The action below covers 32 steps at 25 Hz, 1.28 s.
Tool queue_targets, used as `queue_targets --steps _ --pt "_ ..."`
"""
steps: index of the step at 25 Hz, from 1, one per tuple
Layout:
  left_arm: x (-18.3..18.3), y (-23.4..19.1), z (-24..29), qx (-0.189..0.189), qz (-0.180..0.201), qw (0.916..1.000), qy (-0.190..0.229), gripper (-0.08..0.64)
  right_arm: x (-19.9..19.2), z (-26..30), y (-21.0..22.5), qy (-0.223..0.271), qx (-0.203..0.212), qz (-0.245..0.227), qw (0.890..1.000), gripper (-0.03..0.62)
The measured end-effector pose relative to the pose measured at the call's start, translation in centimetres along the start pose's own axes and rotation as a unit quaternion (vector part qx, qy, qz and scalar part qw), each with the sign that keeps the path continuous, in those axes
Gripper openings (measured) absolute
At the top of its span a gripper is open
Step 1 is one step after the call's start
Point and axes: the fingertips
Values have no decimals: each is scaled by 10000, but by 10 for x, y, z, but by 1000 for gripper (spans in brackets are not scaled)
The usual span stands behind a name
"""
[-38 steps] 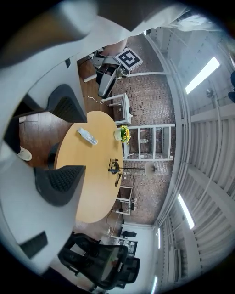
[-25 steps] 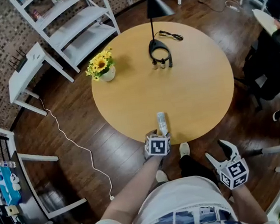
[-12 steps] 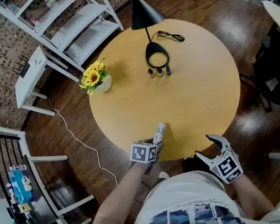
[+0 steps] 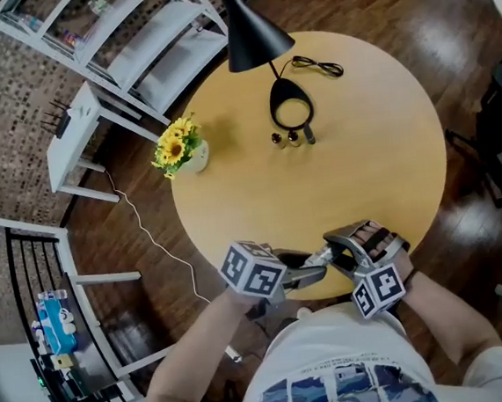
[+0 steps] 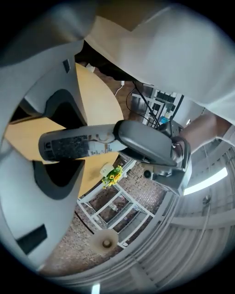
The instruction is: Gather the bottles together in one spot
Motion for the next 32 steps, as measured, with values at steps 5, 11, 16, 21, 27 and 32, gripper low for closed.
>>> queue_targets --steps 5,11,16,21,27,32 --pt "54 6 -22 546 1311 9849 989 268 -27 -21 26 761 -73 1901 9788 199" --pt "98 22 -13 1256 2898 9379 1438 153 -51 -40 38 1208 -189 2764 9532 199" --pt "118 28 2 1022 2577 9486 1529 138 -66 -50 43 1395 -374 3073 9406 198" --pt "132 40 21 1056 2678 9481 1348 130 -87 -55 45 1296 -577 3351 9314 206" --pt "180 12 45 2023 3099 9219 1149 121 -134 -69 42 787 -855 3857 9153 313" --pt "237 -53 58 2828 2675 9126 1246 121 -152 -98 18 723 -972 4240 8975 316"
Point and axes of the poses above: the fingertips, and each gripper's own axes: z forward along the fingers, y to its right, x out of its top, and after that the axes turned 7 degrees about x, right-handed
